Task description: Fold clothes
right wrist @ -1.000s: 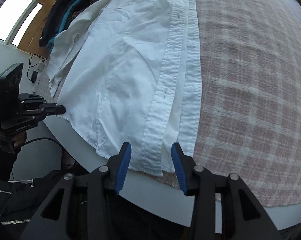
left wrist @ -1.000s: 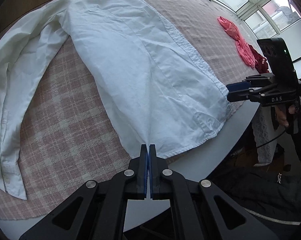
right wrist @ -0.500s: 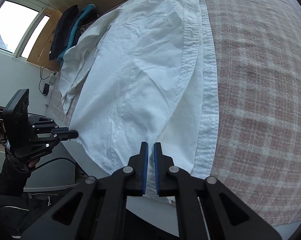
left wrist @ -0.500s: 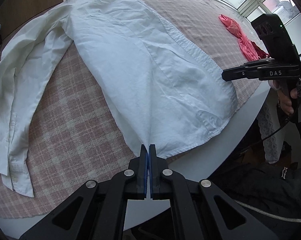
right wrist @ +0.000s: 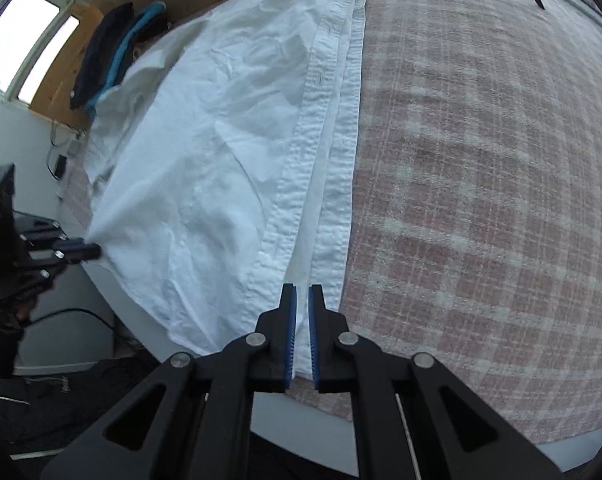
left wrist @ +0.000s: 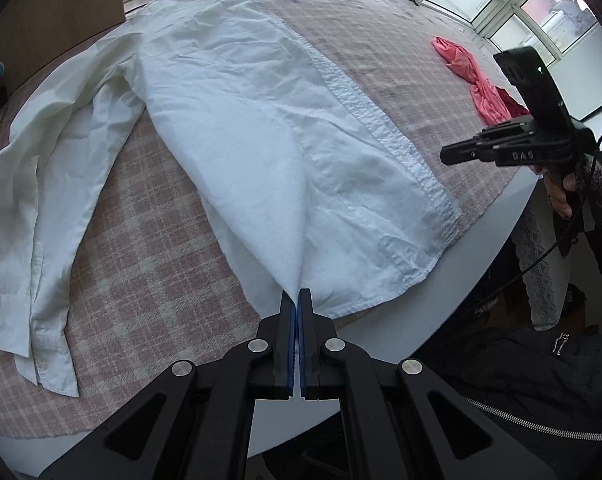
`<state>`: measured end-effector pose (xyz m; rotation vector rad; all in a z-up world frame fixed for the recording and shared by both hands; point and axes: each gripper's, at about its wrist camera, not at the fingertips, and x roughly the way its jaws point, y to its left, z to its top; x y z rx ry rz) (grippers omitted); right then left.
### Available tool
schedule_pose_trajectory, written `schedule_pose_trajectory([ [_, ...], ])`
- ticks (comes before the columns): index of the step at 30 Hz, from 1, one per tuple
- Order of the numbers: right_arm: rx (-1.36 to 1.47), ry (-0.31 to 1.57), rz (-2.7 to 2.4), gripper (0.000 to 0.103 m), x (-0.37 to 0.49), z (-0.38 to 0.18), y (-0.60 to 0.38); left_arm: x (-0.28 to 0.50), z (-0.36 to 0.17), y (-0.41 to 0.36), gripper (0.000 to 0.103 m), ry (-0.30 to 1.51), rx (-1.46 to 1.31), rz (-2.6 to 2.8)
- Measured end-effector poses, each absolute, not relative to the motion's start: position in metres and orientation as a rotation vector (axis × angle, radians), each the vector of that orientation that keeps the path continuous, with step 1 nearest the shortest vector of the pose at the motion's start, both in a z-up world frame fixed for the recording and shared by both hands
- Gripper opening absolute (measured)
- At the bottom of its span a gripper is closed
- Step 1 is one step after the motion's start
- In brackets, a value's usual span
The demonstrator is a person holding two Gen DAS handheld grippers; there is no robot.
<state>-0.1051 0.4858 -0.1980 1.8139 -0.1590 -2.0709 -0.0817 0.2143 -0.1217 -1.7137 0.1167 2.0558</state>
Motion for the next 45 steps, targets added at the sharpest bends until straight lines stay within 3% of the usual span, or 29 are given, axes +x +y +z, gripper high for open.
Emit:
schedule_pose_trajectory([
  [4, 1.835, -0.15, -1.967, 0.007, -0.084, -0.222, 0.466, -0.082, -0.123, 0.206, 0.001, 0.127, -1.741, 2.072],
  [7, 1.867, 0.027, -1.914, 0.007, -0.06, -0.226, 0.449, -0.083, -0.123, 0.204, 0.001, 0.132, -1.754, 2.079],
  [11, 1.783, -0.096, -2.049, 0.007, -0.072, -0.198, 0.469, -0.082, -0.127, 0.207, 0.001, 0.147, -1.761, 2.073],
  [16, 1.786, -0.228, -1.99, 0.007, -0.085, -0.205, 0.47, -0.081, -0.129, 0.21, 0.001, 0.154, -1.76, 2.073],
  [20, 1.847, -0.241, -1.929, 0.024, -0.084, -0.226, 0.459, -0.078, -0.129, 0.207, 0.001, 0.157, -1.754, 2.082],
  [24, 1.821, -0.246, -1.927, 0.024, -0.082, -0.23, 0.449, -0.077, -0.13, 0.208, 0.001, 0.181, -1.751, 2.085],
  [26, 1.786, -0.234, -1.934, 0.019, -0.08, -0.226, 0.444, -0.077, -0.13, 0.208, 0.001, 0.19, -1.752, 2.085],
  [27, 1.768, -0.223, -1.94, 0.005, -0.078, -0.223, 0.442, -0.077, -0.13, 0.209, 0.001, 0.192, -1.751, 2.085],
  [37, 1.735, -0.329, -1.969, 0.004, -0.08, -0.214, 0.449, -0.077, -0.121, 0.209, 0.001, 0.18, -1.728, 2.077],
  [42, 1.62, -0.486, -1.965, 0.004, -0.084, -0.164, 0.482, -0.08, -0.093, 0.207, 0.001, 0.139, -1.663, 2.106],
  [45, 1.635, -0.428, -2.051, 0.004, -0.09, -0.148, 0.501, -0.08, -0.091, 0.216, 0.001, 0.16, -1.632, 2.101],
])
